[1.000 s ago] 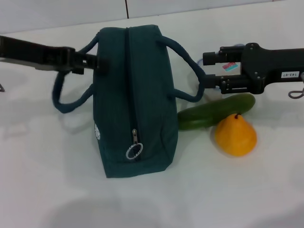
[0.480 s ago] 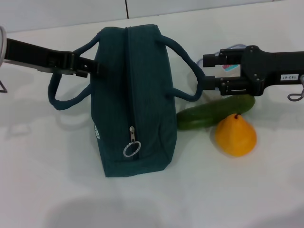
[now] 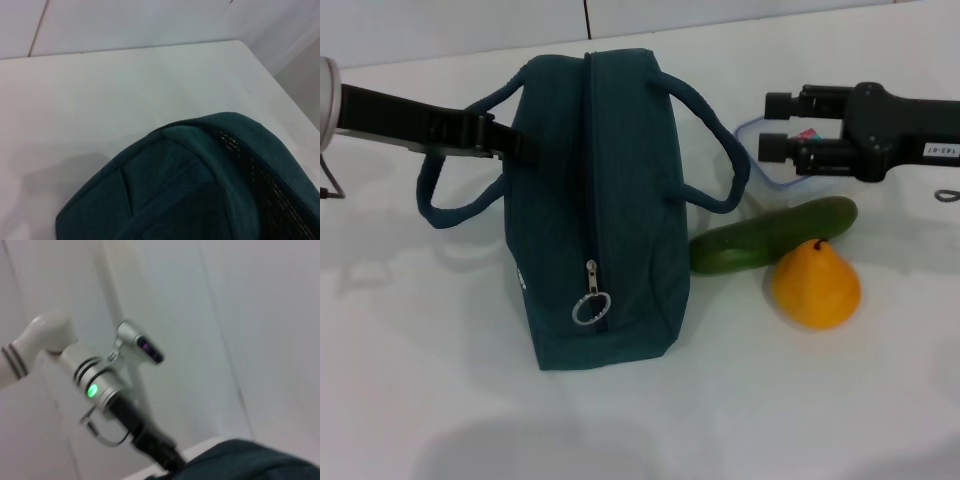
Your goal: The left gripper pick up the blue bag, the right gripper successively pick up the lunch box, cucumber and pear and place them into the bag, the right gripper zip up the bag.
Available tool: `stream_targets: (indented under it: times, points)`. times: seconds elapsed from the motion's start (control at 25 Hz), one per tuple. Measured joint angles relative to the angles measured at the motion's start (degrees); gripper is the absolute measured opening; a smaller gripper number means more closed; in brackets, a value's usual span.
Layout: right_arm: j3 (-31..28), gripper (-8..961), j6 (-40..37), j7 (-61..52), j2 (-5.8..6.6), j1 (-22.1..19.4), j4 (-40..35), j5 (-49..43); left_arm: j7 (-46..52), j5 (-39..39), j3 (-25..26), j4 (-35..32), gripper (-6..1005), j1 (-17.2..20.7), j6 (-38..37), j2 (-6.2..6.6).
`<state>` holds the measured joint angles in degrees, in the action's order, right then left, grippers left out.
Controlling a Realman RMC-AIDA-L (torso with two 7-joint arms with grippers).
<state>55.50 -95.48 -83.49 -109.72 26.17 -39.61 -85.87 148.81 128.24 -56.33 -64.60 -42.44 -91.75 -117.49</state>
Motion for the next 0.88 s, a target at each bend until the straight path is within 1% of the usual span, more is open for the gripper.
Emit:
stream_targets:
  times: [0.12, 0.24, 0.28, 0.44, 0.52, 0.68, 0.88]
  points:
    - [-3.5, 663, 0.1, 0.0, -0.58, -0.1, 2.1, 0.1, 0.0, 0.0, 0.0, 0.1, 301, 0.0, 0.0, -0.11]
    - [-9.3, 663, 0.9, 0.0, -1.51, -0.1, 5.6, 0.3, 0.3, 0.0, 0.0, 0.1, 227, 0.1, 0.0, -0.17]
    - [-10.4, 663, 1.1, 0.0, -1.64, -0.1, 6.2, 0.4, 0.6, 0.0, 0.0, 0.1, 199, 0.1, 0.0, -0.16]
    - [-19.6, 662, 3.6, 0.7, -2.94, -1.0, 11.3, 0.5, 1.5, -1.9, 0.0, 0.2, 84, 0.4, -0.1, -0.16]
    - [-23.5, 662, 5.4, 0.8, -3.72, -2.2, 12.5, 0.6, 1.5, -3.3, 0.0, 0.3, 69, 0.8, -0.2, -0.16]
    - [-28.5, 662, 10.2, 0.8, -5.23, -4.5, 13.3, 0.9, 1.5, -3.6, 0.0, 0.3, 46, 1.0, -0.2, -0.07]
    - [-32.3, 660, 16.0, 1.2, -5.43, -5.5, 16.9, 3.1, 1.4, -3.5, 0.0, 0.9, 47, 1.1, -0.1, 0.01]
